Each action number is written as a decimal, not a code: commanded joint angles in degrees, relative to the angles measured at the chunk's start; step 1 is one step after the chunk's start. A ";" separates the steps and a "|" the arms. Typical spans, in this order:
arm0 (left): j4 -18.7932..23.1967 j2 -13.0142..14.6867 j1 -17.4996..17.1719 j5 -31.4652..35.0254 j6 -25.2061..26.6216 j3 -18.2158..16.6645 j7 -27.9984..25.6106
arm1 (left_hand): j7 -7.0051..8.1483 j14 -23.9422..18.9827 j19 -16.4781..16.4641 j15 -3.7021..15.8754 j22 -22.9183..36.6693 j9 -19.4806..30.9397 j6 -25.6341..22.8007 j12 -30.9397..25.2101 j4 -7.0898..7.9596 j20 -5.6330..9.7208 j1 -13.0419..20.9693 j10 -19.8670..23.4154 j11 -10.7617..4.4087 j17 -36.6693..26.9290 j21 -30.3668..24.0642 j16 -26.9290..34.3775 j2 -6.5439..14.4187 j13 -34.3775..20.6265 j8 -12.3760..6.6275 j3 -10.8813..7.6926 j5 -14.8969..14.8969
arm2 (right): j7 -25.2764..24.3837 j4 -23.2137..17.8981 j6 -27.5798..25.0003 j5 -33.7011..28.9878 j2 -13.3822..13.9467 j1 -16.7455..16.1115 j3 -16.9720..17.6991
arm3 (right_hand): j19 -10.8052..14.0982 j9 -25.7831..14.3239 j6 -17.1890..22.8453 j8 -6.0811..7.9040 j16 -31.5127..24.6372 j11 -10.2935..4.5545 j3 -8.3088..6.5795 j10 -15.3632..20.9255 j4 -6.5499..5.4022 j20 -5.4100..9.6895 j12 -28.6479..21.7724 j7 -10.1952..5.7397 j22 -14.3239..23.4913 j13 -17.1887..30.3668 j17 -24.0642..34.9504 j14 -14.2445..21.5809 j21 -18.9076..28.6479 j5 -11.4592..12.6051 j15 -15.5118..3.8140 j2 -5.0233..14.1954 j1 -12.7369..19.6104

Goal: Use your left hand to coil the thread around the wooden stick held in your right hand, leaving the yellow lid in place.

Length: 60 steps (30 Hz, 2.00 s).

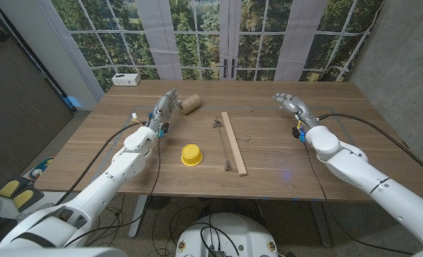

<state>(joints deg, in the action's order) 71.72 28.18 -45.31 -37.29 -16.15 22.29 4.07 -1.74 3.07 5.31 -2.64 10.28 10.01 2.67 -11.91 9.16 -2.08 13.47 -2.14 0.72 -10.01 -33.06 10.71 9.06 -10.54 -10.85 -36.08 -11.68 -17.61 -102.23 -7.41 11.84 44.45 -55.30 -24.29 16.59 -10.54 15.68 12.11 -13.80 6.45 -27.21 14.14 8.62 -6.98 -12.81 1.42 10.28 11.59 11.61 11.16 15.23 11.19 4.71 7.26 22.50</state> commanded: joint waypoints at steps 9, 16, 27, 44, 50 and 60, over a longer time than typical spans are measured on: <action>1.46 1.40 -1.03 -0.93 0.21 -0.71 1.33 | 0.22 -1.58 -0.63 -1.19 0.39 0.16 -1.92 -0.88 -0.20 -2.17 -0.83 1.67 1.09 -0.16 0.08 0.67 0.26 -0.42 -0.66 0.10 -0.37 | 0.38 -17.83 -21.11 -14.87 6.77 0.11 -5.64 | 1.05 -0.29 1.31 0.21 -0.51 -0.65 -0.47 1.29 0.58 0.23 -0.45 -0.56 0.14 0.24 0.24 1.47 -0.22 -0.59 -1.23 0.39 1.81; 2.03 1.92 -1.44 -1.41 0.50 -1.03 1.65 | 0.39 -2.69 -1.00 -2.07 0.44 0.19 -2.35 -1.16 -0.11 -2.80 -1.18 2.60 1.60 -0.22 0.04 0.94 0.16 -0.49 -0.58 0.26 -0.35 | 1.64 -21.61 -26.75 -19.41 7.52 0.65 -8.12 | 1.50 -0.31 2.02 0.28 -0.64 -0.94 -0.54 1.82 0.68 0.18 -0.49 -0.72 0.14 0.26 0.30 1.89 -0.23 -0.72 -1.67 0.53 2.46; 2.21 2.29 -2.03 -1.99 0.20 -1.34 2.49 | 0.95 -4.26 -1.47 -3.09 0.53 0.24 -3.45 -1.43 0.00 -4.32 -1.73 3.65 1.97 -0.31 0.00 1.25 0.07 -0.60 -0.66 0.48 -0.34 | 4.24 -26.21 -35.44 -25.18 8.13 1.22 -11.80 | 2.14 -0.34 2.86 0.37 -0.99 -1.03 -0.60 2.54 0.53 0.26 -0.58 -1.09 0.15 0.28 0.46 2.73 -0.20 -0.79 -2.28 0.97 3.04; 3.99 3.09 -3.45 -2.42 0.02 -1.59 3.01 | 0.92 -4.60 -1.70 -3.02 0.59 0.28 -3.98 -1.48 0.02 -4.60 -2.09 4.09 2.28 -0.36 0.03 1.13 0.08 -0.68 -0.59 0.57 -0.36 | 8.35 -33.30 -46.79 -34.24 8.72 2.81 -19.36 | 3.51 -0.39 4.82 0.49 -1.93 -1.85 -0.62 4.21 0.46 0.22 -0.68 -1.65 0.18 0.29 0.77 4.96 -0.20 -0.84 -3.65 1.53 4.56; 4.27 3.51 -3.79 -2.54 0.12 -1.59 3.50 | 0.96 -4.67 -1.74 -3.01 0.60 0.29 -4.07 -1.47 0.02 -4.62 -2.18 4.15 2.22 -0.37 0.05 1.09 0.11 -0.70 -0.56 0.57 -0.38 | 9.84 -34.27 -48.86 -36.07 8.40 3.37 -21.35 | 4.15 -0.40 5.61 0.59 -2.04 -1.88 -0.88 4.80 0.85 0.16 -0.74 -1.91 0.18 0.29 0.70 5.45 -0.11 -0.75 -3.98 1.55 5.55; 4.60 3.74 -4.35 -2.90 -0.16 -1.80 3.90 | 0.97 -4.70 -1.73 -3.04 0.62 0.30 -4.09 -1.40 0.01 -4.72 -2.31 4.15 2.14 -0.37 0.10 1.00 0.15 -0.73 -0.45 0.57 -0.40 | 13.00 -36.22 -52.31 -40.28 7.90 5.16 -25.99 | 4.38 -0.41 6.11 0.59 -2.21 -1.98 -0.93 5.22 0.96 0.19 -0.75 -1.93 0.18 0.29 0.70 5.97 -0.15 -0.74 -4.27 1.45 6.20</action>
<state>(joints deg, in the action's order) 75.80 31.53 -48.98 -39.80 -16.12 20.68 7.39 -0.92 -1.40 3.59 -5.43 10.81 9.99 -0.97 -13.15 9.16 -6.26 11.87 1.85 2.67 -10.28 -33.05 11.71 8.52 -11.08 -11.25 -35.67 -11.68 -7.84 -135.86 -55.28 -23.76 52.95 -51.99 -45.09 20.49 -10.81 21.21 12.55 -15.74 4.40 -28.00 18.85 9.40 -6.55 -13.36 -0.62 10.26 11.58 12.14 16.49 15.02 10.37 0.61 8.76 28.23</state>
